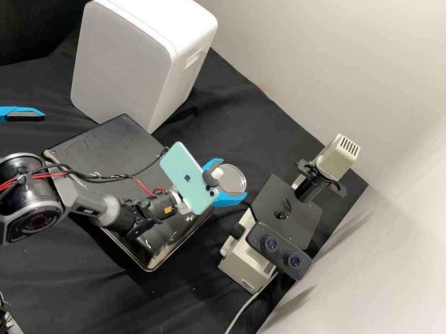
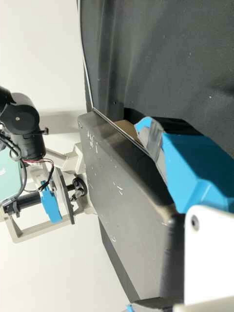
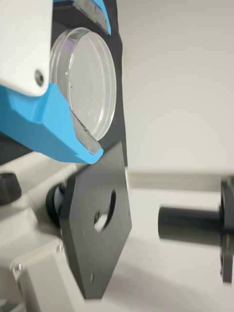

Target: Place the petri dish on the bench

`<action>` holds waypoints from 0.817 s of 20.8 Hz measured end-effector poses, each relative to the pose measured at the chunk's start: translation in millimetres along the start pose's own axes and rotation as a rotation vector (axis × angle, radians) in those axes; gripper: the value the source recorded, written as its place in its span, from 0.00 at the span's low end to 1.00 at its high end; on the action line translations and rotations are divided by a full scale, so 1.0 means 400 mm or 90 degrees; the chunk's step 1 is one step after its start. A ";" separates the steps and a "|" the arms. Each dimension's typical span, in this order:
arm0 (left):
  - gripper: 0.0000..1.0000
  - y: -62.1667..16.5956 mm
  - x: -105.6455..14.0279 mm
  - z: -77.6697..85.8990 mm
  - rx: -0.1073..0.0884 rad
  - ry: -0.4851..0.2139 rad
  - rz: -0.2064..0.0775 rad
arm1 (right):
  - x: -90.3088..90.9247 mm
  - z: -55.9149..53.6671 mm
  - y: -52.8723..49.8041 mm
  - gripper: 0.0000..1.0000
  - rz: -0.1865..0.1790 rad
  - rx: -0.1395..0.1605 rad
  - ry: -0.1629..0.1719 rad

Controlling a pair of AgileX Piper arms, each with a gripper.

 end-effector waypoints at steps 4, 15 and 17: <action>1.00 0.000 0.000 0.000 0.000 0.000 0.000 | -0.029 -0.021 -0.047 0.00 -0.029 -0.004 0.025; 1.00 -0.002 0.001 0.000 -0.002 0.000 -0.003 | -0.071 -0.013 -0.161 0.00 -0.094 -0.020 0.024; 1.00 -0.003 0.001 0.000 -0.003 0.000 -0.003 | -0.075 -0.010 -0.176 0.00 -0.104 -0.025 0.025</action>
